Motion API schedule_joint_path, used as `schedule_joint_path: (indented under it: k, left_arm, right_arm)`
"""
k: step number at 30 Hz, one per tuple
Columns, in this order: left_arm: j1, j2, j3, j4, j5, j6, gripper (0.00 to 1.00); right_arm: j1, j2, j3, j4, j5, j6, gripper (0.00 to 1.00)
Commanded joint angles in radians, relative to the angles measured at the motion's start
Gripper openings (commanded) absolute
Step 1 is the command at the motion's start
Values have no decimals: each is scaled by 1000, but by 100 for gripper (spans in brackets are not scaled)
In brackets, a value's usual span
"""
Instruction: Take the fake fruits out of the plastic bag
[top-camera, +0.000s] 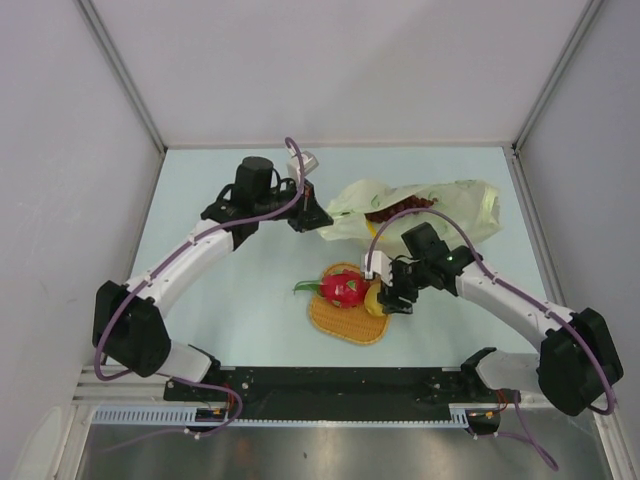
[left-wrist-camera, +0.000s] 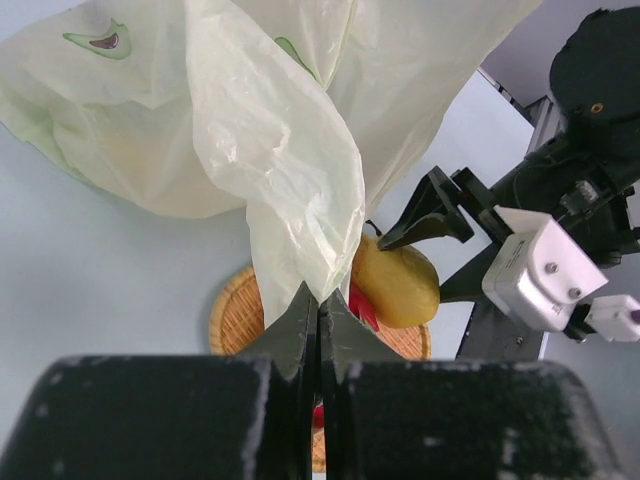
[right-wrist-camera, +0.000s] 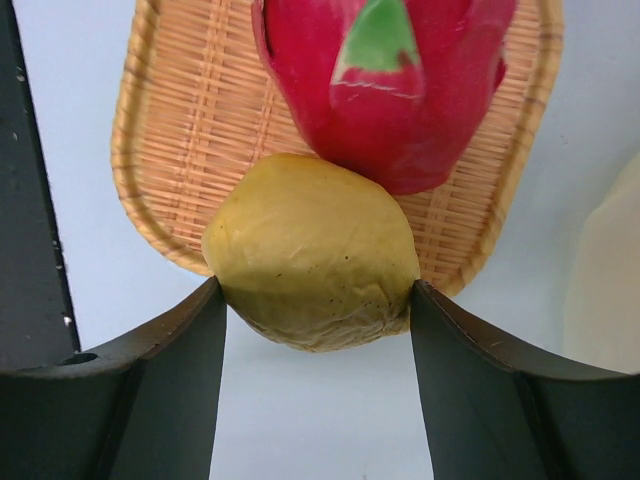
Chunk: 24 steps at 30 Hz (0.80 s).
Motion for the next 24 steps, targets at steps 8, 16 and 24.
schedule_joint_path:
  k: [8,16,24]
  left_arm:
    - [-6,-45,-15,3,-16,45,1]
    - [-6,-57,-31,8,-2,58,1]
    - [-7,-51,-40,3,30,58,1]
  right_arm:
    - [53,-41,-61,164,85,-118,100]
    - [27,-365,30,176,91,173,100]
    - [-103,-259,51,514,269,500,56]
